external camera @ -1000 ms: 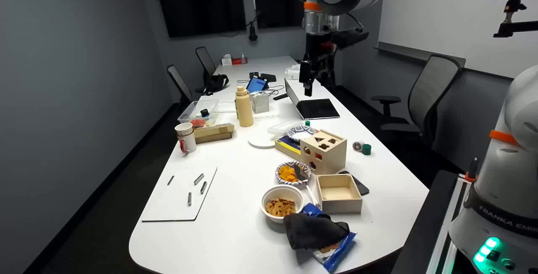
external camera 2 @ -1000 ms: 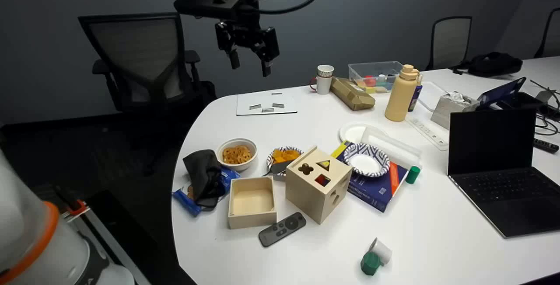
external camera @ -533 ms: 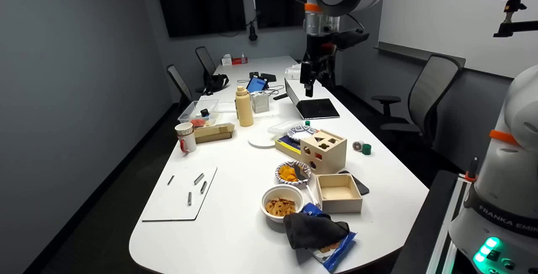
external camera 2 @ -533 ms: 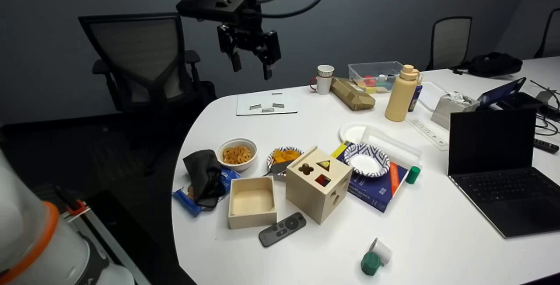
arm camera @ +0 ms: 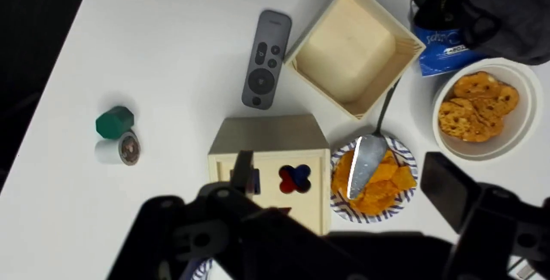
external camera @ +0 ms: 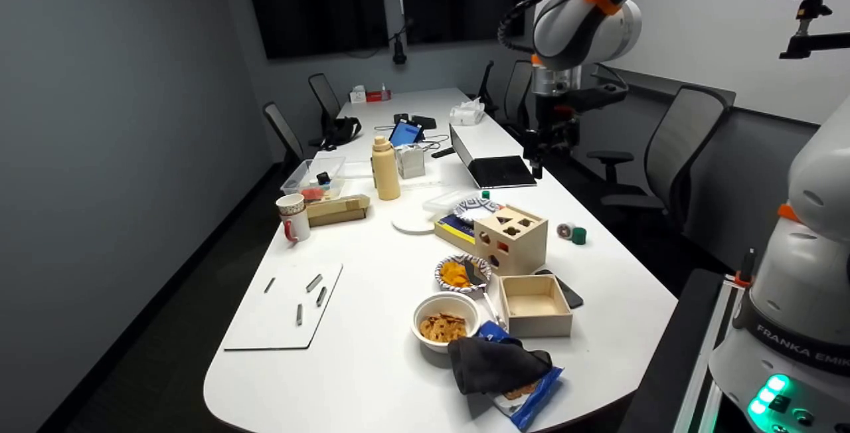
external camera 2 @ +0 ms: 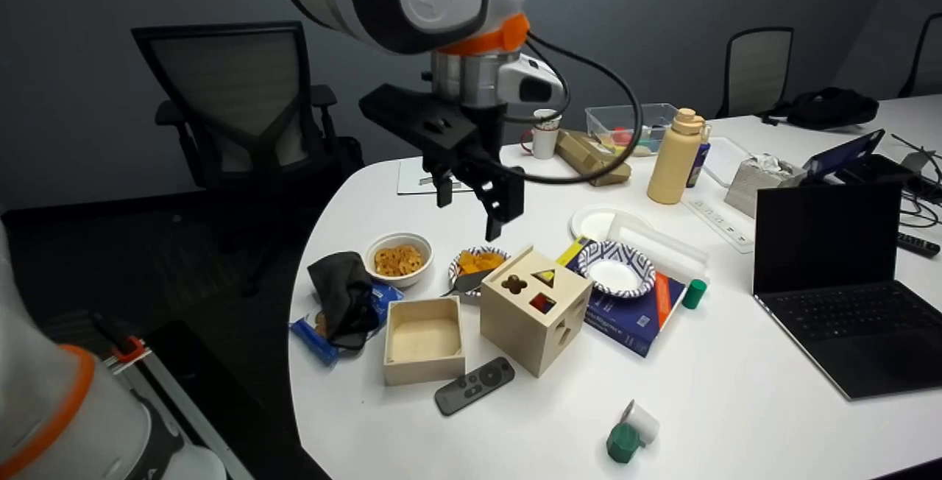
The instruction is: Press a button on the remote control.
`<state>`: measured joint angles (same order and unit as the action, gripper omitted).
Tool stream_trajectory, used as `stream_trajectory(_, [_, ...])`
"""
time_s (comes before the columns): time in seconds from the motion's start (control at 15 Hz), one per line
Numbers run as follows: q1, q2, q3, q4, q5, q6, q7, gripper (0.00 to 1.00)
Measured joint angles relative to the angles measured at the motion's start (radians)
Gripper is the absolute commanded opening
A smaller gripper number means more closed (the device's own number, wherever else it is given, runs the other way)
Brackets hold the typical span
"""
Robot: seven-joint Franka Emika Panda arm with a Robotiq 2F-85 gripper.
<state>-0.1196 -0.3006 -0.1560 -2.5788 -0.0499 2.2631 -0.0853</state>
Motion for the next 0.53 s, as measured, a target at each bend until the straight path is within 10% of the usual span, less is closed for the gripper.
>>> stream_trajectory(0.53, [-0.029,0.227,-0.100,-0.066,0.171,0.282,-0.180,1.00])
